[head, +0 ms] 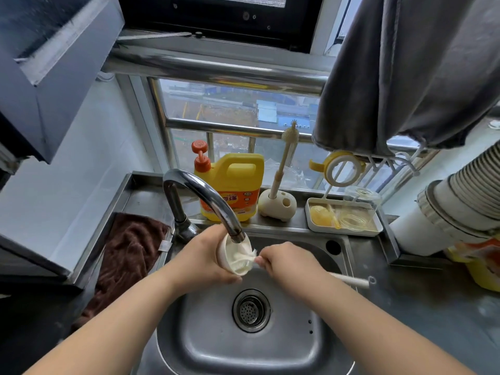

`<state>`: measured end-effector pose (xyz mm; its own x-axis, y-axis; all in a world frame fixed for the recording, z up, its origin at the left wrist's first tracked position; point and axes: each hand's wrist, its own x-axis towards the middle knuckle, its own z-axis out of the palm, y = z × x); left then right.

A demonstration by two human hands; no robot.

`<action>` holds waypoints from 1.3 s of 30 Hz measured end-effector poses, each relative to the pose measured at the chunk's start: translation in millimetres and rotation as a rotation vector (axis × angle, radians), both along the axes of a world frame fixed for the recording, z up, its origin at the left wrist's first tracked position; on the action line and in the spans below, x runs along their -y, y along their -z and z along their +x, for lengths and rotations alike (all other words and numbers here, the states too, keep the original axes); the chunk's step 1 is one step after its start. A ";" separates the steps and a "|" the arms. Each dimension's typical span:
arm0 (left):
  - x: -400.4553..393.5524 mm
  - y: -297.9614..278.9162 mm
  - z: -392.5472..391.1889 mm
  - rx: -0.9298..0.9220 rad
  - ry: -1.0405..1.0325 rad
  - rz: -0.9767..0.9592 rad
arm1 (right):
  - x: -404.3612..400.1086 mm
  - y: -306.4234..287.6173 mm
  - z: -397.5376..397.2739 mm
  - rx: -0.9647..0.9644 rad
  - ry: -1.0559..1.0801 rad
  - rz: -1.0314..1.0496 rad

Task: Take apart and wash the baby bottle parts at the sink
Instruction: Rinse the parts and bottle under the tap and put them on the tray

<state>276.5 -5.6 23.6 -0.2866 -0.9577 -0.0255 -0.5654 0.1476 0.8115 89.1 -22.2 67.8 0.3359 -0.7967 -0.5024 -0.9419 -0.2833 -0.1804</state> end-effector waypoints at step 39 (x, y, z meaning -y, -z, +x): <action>-10.1 4.0 -14.6 -0.096 -0.010 0.114 | -4.1 0.8 -8.5 -0.008 -0.018 -0.043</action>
<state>261.9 4.6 19.6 -0.2830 -0.9531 -0.1076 -0.4854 0.0456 0.8731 80.6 -18.1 67.0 0.3466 -0.8115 -0.4705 -0.9379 -0.3079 -0.1598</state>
